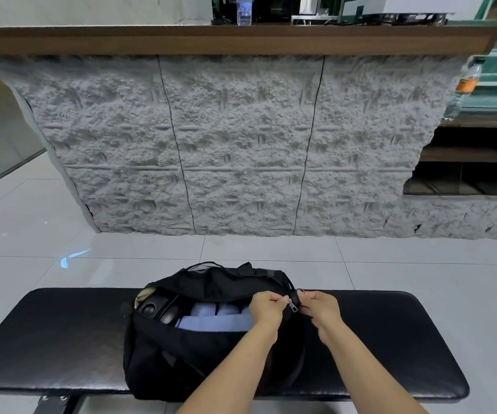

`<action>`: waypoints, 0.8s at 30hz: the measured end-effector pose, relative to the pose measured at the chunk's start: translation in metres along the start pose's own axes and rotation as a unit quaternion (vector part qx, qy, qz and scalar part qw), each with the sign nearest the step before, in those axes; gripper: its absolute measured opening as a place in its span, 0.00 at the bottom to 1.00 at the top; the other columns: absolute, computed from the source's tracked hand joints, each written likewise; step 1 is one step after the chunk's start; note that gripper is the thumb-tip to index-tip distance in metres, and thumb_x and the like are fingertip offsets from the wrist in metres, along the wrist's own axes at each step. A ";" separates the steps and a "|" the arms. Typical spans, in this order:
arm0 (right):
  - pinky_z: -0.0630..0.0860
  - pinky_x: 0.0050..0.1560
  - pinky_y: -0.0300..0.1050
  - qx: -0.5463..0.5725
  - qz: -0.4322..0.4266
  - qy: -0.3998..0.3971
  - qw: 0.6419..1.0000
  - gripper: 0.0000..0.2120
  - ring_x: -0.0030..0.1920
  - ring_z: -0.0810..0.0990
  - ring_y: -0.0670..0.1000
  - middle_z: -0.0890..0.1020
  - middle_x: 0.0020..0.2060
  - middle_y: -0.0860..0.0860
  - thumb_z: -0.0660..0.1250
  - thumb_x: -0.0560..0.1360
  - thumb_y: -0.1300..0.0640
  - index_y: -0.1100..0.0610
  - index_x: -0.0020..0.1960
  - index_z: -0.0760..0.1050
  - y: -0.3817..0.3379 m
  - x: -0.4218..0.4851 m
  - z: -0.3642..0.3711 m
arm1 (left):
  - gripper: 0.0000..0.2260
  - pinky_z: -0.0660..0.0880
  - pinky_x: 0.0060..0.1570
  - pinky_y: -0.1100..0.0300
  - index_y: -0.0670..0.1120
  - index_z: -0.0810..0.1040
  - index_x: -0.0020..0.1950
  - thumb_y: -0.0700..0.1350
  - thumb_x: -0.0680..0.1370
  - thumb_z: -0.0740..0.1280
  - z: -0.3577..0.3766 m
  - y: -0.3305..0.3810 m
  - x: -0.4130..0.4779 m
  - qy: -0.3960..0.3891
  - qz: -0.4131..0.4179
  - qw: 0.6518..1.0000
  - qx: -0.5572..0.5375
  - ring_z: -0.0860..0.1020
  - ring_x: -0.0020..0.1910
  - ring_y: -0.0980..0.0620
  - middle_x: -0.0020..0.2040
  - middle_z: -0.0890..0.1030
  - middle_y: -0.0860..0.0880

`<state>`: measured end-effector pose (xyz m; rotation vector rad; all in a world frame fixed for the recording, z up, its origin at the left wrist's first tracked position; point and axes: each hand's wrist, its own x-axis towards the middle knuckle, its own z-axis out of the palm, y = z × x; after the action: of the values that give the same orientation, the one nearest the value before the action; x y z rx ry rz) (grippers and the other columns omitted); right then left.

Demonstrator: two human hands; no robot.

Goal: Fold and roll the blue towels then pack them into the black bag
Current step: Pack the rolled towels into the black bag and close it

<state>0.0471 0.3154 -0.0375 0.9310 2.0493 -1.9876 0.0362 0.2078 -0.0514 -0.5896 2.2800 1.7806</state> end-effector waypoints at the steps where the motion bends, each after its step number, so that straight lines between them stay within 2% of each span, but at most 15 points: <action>1: 0.68 0.32 0.38 0.004 -0.003 0.002 1.000 0.08 0.41 0.83 0.54 0.84 0.42 0.57 0.69 0.75 0.58 0.62 0.42 0.80 0.001 0.002 0.001 | 0.12 0.68 0.33 0.70 0.47 0.75 0.31 0.40 0.74 0.70 -0.002 0.001 -0.001 0.007 0.018 1.000 0.004 0.74 0.34 0.56 0.32 0.77 0.53; 3: 0.73 0.34 0.39 0.018 -0.007 0.009 1.000 0.08 0.38 0.82 0.53 0.84 0.39 0.57 0.70 0.74 0.59 0.65 0.43 0.80 -0.001 0.002 0.003 | 0.12 0.68 0.31 0.73 0.48 0.75 0.32 0.40 0.75 0.70 -0.006 0.005 -0.008 0.034 0.077 0.996 0.040 0.74 0.32 0.59 0.33 0.78 0.53; 5: 0.77 0.40 0.43 0.026 -0.011 0.023 0.999 0.07 0.37 0.81 0.54 0.83 0.38 0.58 0.70 0.73 0.59 0.65 0.42 0.80 -0.003 0.002 0.004 | 0.11 0.71 0.33 0.71 0.49 0.75 0.34 0.39 0.75 0.69 -0.009 0.009 -0.015 0.053 0.142 0.987 0.059 0.76 0.33 0.57 0.34 0.79 0.52; 9: 0.80 0.43 0.46 0.037 -0.013 0.031 0.999 0.06 0.36 0.81 0.56 0.83 0.37 0.59 0.71 0.72 0.61 0.65 0.41 0.80 -0.006 0.002 0.005 | 0.08 0.75 0.40 0.59 0.42 0.78 0.39 0.37 0.76 0.63 -0.010 0.004 -0.020 0.027 0.259 0.948 0.183 0.77 0.38 0.52 0.38 0.79 0.48; 11: 0.80 0.40 0.44 0.044 -0.012 0.034 0.998 0.05 0.37 0.83 0.57 0.84 0.37 0.59 0.71 0.72 0.61 0.64 0.41 0.80 -0.005 0.003 0.003 | 0.07 0.76 0.45 0.55 0.42 0.80 0.47 0.39 0.78 0.62 -0.010 0.002 -0.021 -0.007 0.285 0.926 0.247 0.77 0.43 0.50 0.45 0.78 0.47; 13: 0.78 0.38 0.42 0.044 -0.013 0.036 0.998 0.04 0.37 0.83 0.56 0.84 0.37 0.58 0.71 0.72 0.62 0.63 0.41 0.80 -0.005 0.005 0.000 | 0.12 0.75 0.52 0.58 0.44 0.77 0.59 0.42 0.77 0.63 -0.011 0.000 -0.022 -0.060 0.286 0.910 0.294 0.77 0.51 0.51 0.54 0.76 0.48; 14: 0.78 0.38 0.43 0.044 -0.013 0.035 0.998 0.04 0.37 0.83 0.56 0.84 0.37 0.58 0.71 0.72 0.62 0.63 0.41 0.80 -0.004 0.005 0.000 | 0.15 0.74 0.53 0.59 0.44 0.75 0.63 0.44 0.76 0.65 -0.012 0.000 -0.022 -0.077 0.285 0.900 0.320 0.76 0.53 0.50 0.57 0.74 0.49; 16: 0.79 0.39 0.45 0.042 -0.010 0.031 0.999 0.05 0.37 0.83 0.56 0.83 0.35 0.57 0.72 0.71 0.61 0.64 0.42 0.80 -0.003 0.006 0.000 | 0.16 0.74 0.50 0.59 0.44 0.74 0.61 0.46 0.75 0.68 -0.011 0.002 -0.021 -0.071 0.286 0.890 0.348 0.77 0.52 0.49 0.56 0.73 0.49; 19: 0.77 0.35 0.43 0.048 -0.010 0.023 0.999 0.05 0.34 0.82 0.55 0.82 0.33 0.57 0.71 0.72 0.62 0.64 0.41 0.80 -0.003 0.003 0.001 | 0.10 0.73 0.45 0.62 0.44 0.78 0.55 0.46 0.76 0.68 -0.010 0.007 -0.021 -0.024 0.282 0.903 0.323 0.77 0.47 0.52 0.49 0.76 0.50; 22: 0.79 0.40 0.44 0.072 0.002 0.013 0.997 0.04 0.39 0.84 0.57 0.83 0.38 0.60 0.70 0.73 0.63 0.65 0.43 0.79 -0.004 0.000 -0.002 | 0.04 0.71 0.42 0.72 0.45 0.83 0.48 0.42 0.75 0.70 -0.011 0.010 -0.021 0.009 0.232 0.953 0.195 0.77 0.41 0.60 0.41 0.79 0.55; 24: 0.78 0.39 0.42 0.084 0.005 0.007 0.996 0.05 0.40 0.83 0.55 0.83 0.40 0.60 0.70 0.74 0.61 0.64 0.45 0.79 -0.003 -0.002 -0.002 | 0.03 0.72 0.41 0.70 0.47 0.83 0.43 0.40 0.71 0.74 -0.014 0.015 -0.021 0.007 0.162 0.982 0.099 0.78 0.38 0.61 0.36 0.79 0.56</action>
<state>0.0477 0.3167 -0.0333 0.9844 1.9041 -2.1812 0.0504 0.2014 -0.0267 -0.2039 2.6444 1.6451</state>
